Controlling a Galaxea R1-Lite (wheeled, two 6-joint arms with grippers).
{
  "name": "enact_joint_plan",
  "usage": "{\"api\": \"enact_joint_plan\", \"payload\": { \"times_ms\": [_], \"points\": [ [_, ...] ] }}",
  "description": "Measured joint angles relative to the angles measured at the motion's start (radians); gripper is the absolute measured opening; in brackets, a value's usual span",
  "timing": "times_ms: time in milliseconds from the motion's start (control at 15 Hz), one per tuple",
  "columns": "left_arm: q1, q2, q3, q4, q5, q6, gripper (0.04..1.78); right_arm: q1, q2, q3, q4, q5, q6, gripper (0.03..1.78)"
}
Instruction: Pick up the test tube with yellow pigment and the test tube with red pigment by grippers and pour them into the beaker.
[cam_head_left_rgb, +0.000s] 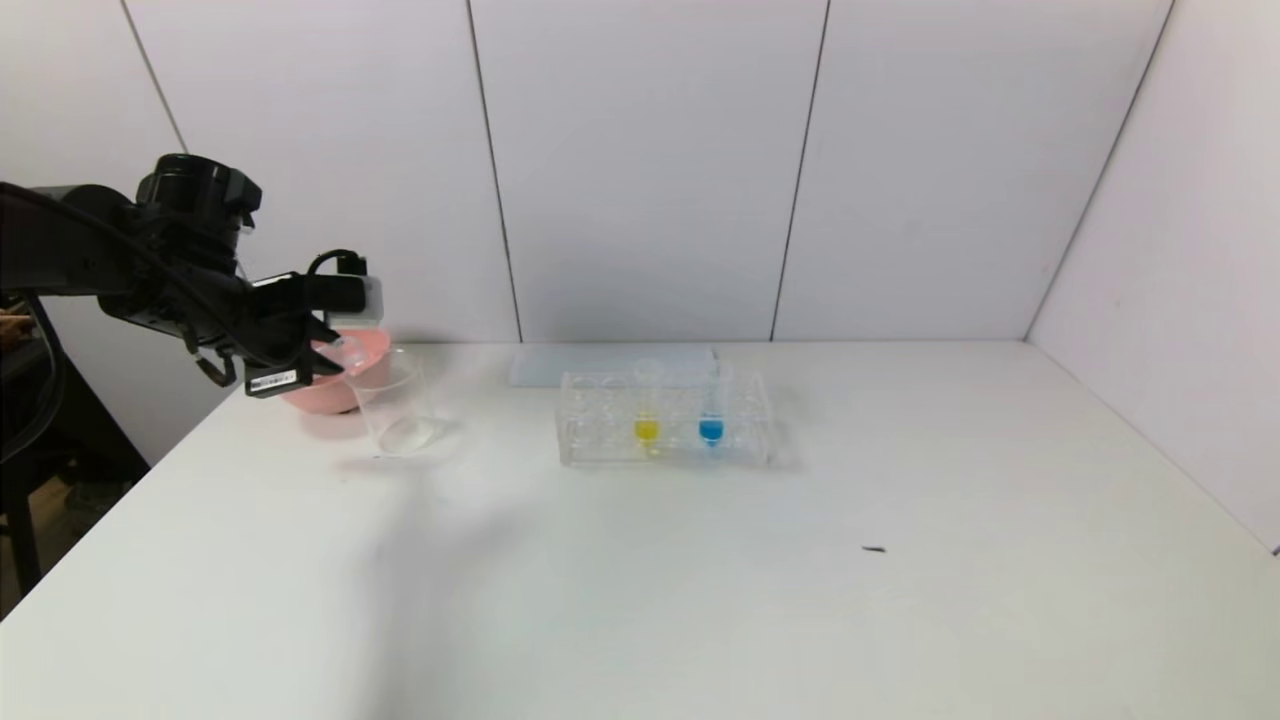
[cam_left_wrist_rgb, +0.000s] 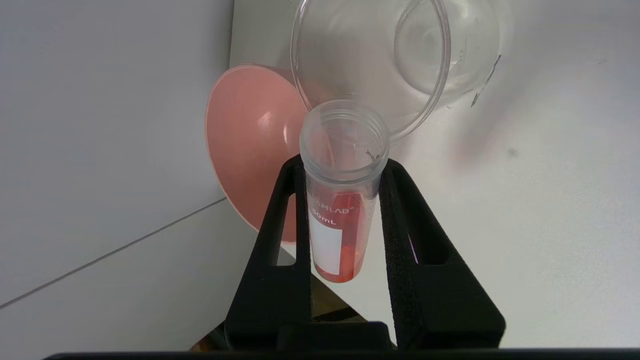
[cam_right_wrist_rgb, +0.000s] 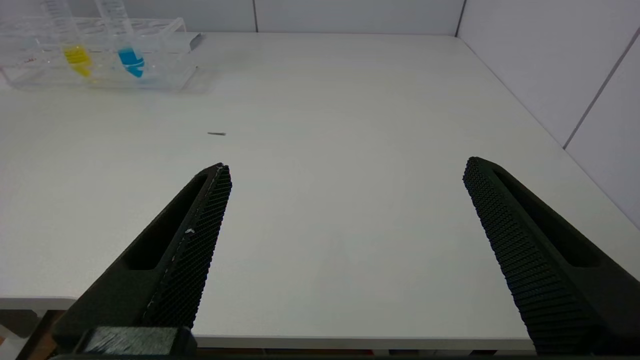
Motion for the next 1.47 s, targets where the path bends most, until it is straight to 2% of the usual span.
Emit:
{"api": "enact_joint_plan", "payload": {
  "times_ms": [333,733,1467],
  "points": [
    [-0.013,0.004,-0.032,0.041,0.006,0.003,0.44,0.000,0.000,0.000,0.000,0.000,0.000,1.70],
    [-0.026,0.008,-0.050,0.042,0.043,0.013,0.44,0.000,0.000,0.000,0.000,0.000,0.000,1.70],
    [-0.033,0.018,-0.077,0.040,0.045,0.022,0.44,0.000,0.000,0.000,0.000,0.000,0.000,1.70]
  ]
}}
